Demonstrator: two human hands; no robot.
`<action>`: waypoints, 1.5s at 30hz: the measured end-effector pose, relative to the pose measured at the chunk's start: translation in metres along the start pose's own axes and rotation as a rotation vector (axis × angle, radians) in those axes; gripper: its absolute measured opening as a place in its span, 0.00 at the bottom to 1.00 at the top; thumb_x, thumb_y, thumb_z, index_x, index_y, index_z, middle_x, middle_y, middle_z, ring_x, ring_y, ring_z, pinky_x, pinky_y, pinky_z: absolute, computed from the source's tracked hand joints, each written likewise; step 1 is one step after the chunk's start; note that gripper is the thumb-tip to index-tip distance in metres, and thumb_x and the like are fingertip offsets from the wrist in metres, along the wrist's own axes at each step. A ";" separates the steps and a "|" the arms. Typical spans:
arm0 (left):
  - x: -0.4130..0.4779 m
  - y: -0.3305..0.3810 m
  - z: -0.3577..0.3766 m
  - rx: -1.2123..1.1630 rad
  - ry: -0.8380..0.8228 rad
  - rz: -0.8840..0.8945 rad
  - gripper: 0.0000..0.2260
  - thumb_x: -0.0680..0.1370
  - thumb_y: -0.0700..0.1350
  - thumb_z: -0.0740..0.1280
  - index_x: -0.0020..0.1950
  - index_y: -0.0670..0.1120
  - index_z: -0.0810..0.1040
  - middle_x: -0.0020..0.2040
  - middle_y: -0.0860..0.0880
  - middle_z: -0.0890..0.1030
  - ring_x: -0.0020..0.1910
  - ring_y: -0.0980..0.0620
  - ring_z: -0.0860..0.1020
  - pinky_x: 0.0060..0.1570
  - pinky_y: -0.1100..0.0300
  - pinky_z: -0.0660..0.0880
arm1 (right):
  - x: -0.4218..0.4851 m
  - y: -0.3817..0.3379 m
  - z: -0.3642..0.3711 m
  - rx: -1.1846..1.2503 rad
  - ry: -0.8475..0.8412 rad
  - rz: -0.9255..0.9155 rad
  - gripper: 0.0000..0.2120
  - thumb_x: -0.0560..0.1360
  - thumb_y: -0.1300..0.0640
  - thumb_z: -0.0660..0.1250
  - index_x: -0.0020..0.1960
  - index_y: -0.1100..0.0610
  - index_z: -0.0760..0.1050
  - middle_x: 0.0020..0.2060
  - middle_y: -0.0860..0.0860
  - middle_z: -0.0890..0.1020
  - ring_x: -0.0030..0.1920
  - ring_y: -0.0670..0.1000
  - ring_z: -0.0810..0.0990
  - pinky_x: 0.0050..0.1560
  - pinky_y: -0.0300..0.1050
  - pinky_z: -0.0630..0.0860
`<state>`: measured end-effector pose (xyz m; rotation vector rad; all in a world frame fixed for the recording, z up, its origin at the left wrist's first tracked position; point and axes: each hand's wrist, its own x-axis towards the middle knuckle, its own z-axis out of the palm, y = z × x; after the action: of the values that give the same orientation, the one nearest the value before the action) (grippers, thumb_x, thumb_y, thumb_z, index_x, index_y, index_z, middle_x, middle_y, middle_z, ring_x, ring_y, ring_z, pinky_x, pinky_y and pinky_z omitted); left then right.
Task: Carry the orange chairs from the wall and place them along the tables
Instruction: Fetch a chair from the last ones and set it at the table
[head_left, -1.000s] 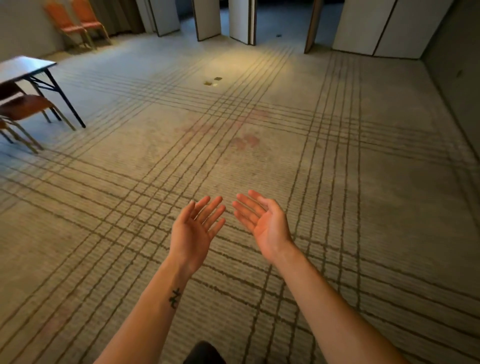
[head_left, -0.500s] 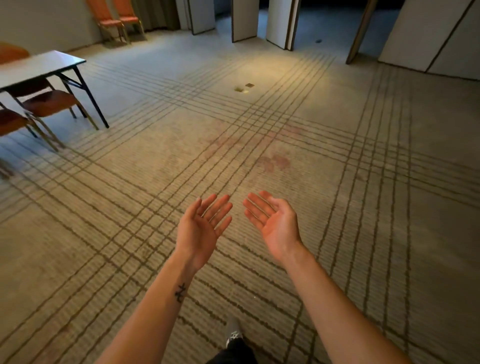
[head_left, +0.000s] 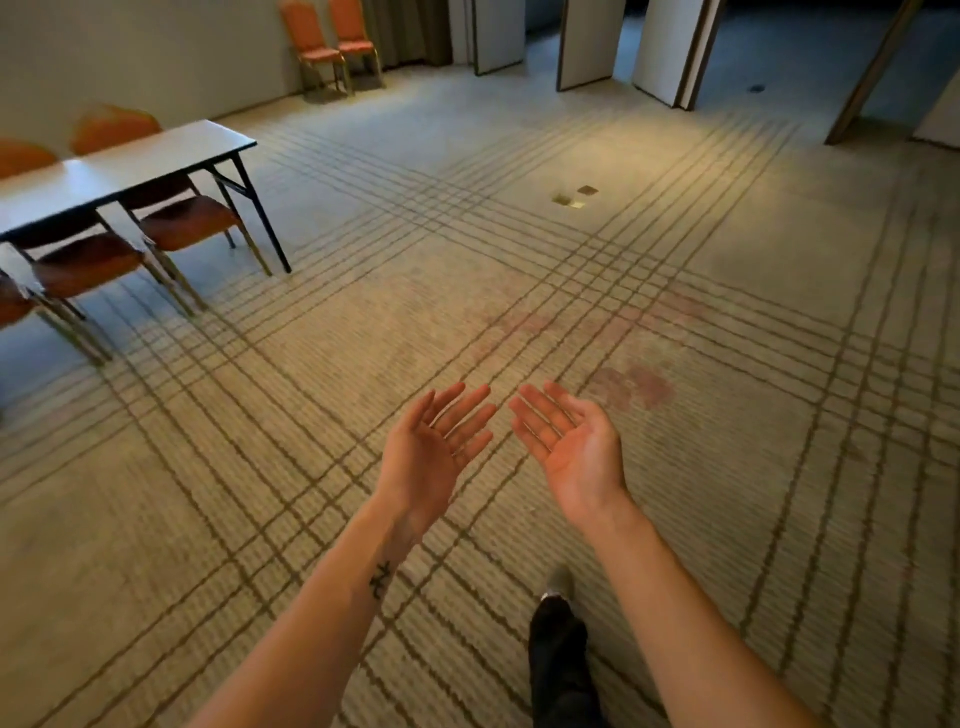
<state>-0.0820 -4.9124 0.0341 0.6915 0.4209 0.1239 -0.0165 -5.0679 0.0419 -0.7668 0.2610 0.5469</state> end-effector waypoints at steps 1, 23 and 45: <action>0.030 0.008 0.002 -0.011 0.008 0.010 0.18 0.84 0.51 0.56 0.69 0.42 0.73 0.66 0.40 0.80 0.68 0.40 0.77 0.75 0.42 0.65 | 0.034 -0.006 0.007 0.000 -0.015 0.014 0.18 0.83 0.56 0.57 0.68 0.63 0.72 0.59 0.61 0.83 0.60 0.60 0.83 0.66 0.56 0.75; 0.519 0.214 0.039 -0.126 0.191 0.195 0.24 0.84 0.54 0.57 0.75 0.40 0.69 0.67 0.39 0.80 0.68 0.39 0.77 0.74 0.41 0.65 | 0.563 -0.121 0.211 -0.059 -0.138 0.164 0.16 0.82 0.57 0.58 0.66 0.63 0.73 0.60 0.63 0.82 0.60 0.61 0.82 0.64 0.56 0.76; 1.069 0.436 0.079 -0.286 0.140 0.110 0.24 0.83 0.55 0.59 0.73 0.41 0.70 0.68 0.37 0.78 0.68 0.36 0.76 0.72 0.37 0.65 | 1.102 -0.240 0.408 0.075 -0.060 0.149 0.18 0.81 0.56 0.56 0.65 0.64 0.74 0.61 0.66 0.80 0.64 0.64 0.79 0.68 0.59 0.73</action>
<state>0.9339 -4.3595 0.0105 0.4253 0.4883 0.3310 1.0436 -4.5080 0.0092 -0.6605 0.2830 0.6958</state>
